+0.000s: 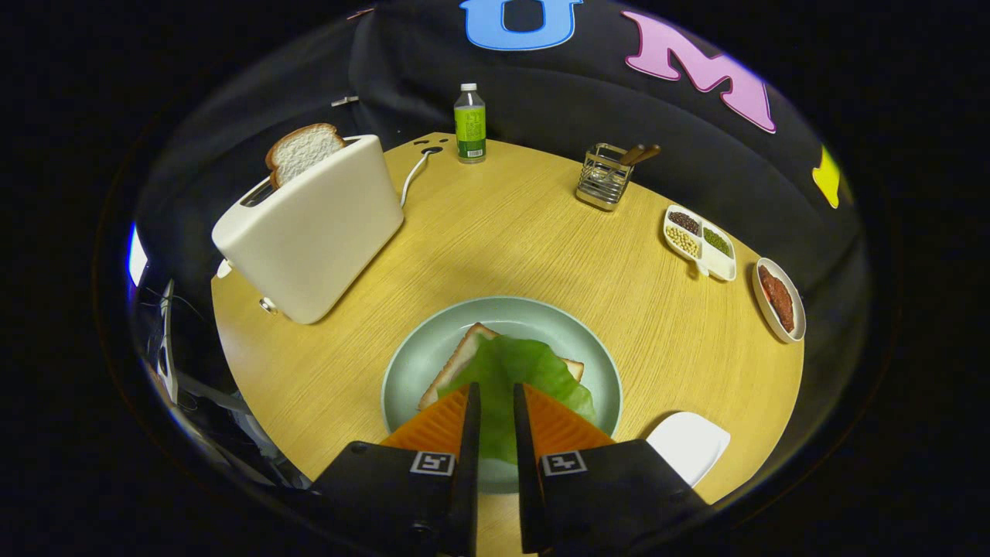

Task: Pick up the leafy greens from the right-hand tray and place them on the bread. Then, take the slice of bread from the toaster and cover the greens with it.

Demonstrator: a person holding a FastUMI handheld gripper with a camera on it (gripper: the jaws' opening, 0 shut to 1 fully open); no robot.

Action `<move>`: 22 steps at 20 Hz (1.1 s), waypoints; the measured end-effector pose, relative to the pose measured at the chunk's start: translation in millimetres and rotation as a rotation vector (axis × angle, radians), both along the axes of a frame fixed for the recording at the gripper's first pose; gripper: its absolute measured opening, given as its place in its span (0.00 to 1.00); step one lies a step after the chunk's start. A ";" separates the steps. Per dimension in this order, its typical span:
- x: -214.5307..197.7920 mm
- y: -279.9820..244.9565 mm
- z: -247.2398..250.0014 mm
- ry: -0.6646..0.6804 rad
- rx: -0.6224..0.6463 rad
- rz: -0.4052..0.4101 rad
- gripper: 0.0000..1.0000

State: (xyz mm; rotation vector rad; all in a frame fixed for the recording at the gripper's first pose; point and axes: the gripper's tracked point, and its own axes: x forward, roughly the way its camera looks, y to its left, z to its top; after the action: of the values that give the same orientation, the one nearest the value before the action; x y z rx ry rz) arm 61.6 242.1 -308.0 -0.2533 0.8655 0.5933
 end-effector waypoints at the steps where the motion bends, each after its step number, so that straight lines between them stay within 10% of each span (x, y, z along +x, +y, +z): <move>1: 2.5 0.7 -1.1 -0.002 0.000 -0.011 0.37; 4: 4.1 3.1 2.5 -0.005 0.020 -0.034 0.80; 8: 9.1 10.8 25.6 -0.077 0.057 -0.028 1.00; 22: -9.4 155.6 170.8 -0.335 0.273 0.193 0.99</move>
State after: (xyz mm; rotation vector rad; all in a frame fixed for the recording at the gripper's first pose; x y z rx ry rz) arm 52.2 397.6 -137.2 -0.1818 0.4332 0.8145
